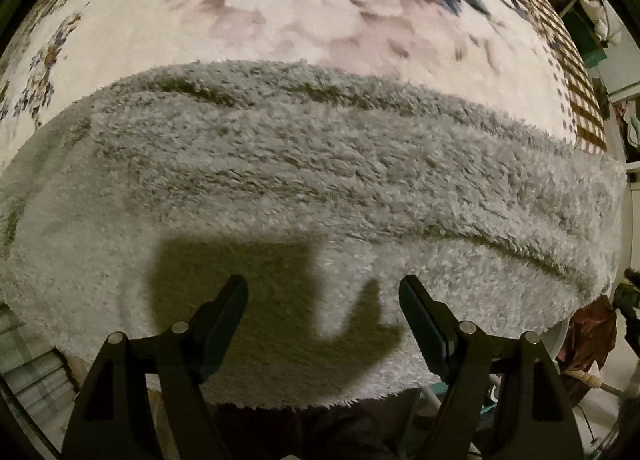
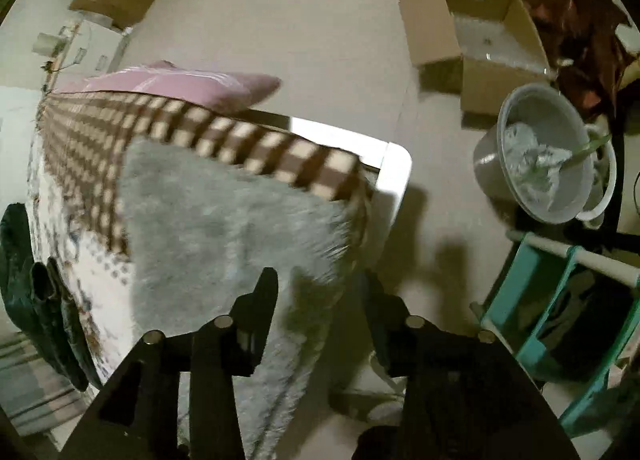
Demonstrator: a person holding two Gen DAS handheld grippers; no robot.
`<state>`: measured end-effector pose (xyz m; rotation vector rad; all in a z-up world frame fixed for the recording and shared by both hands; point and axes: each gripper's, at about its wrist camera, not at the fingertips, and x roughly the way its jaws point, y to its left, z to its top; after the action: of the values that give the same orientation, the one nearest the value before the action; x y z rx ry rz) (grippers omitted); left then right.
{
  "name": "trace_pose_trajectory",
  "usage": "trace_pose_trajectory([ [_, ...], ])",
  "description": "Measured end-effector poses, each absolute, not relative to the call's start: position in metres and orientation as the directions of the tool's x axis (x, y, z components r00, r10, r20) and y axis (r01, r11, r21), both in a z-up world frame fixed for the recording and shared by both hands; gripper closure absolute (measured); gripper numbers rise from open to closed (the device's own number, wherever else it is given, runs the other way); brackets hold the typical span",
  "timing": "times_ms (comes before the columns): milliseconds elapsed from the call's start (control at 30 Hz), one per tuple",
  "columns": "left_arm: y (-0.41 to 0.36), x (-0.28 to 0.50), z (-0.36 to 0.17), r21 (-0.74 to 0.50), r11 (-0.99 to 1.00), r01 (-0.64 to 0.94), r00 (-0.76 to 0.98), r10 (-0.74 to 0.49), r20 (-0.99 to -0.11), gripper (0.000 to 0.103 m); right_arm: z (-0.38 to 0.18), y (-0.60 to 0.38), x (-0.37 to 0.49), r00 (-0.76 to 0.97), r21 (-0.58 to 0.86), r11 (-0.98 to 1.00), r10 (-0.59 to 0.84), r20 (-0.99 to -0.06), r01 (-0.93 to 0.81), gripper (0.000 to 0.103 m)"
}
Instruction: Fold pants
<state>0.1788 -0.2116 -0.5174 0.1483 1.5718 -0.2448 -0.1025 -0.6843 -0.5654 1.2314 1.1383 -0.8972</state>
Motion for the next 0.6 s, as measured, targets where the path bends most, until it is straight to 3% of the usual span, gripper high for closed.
trace_pose_trajectory([
  [133, -0.199, 0.186, -0.523, -0.058, 0.976, 0.212, -0.039, -0.051, -0.998, 0.026, -0.55, -0.642, -0.06, 0.289, 0.32, 0.248, 0.152, -0.945, 0.914, 0.052],
  [300, -0.162, 0.167, -0.517, -0.075, 0.991, 0.11, -0.067, -0.068, -0.995, 0.026, -0.583, -0.573, -0.027, 0.247, 0.352, 0.273, 0.354, -0.902, 0.895, 0.052],
  [433, -0.126, 0.143, -0.525, -0.097, 0.995, -0.025, -0.117, -0.1, -0.988, 0.026, -0.614, -0.545, -0.059, 0.208, 0.295, 0.188, 0.377, -0.902, 0.937, 0.052],
  [567, -0.095, 0.132, -0.553, -0.142, 0.974, -0.176, -0.157, -0.171, -0.973, 0.027, -0.644, -0.532, -0.071, 0.259, 0.325, 0.112, 0.392, -0.883, 0.939, 0.052],
  [600, -0.09, 0.133, -0.558, -0.152, 0.967, -0.203, -0.15, -0.185, -0.971, 0.034, -0.646, -0.529, -0.069, 0.28, 0.345, 0.123, 0.368, -0.886, 0.931, 0.057],
])
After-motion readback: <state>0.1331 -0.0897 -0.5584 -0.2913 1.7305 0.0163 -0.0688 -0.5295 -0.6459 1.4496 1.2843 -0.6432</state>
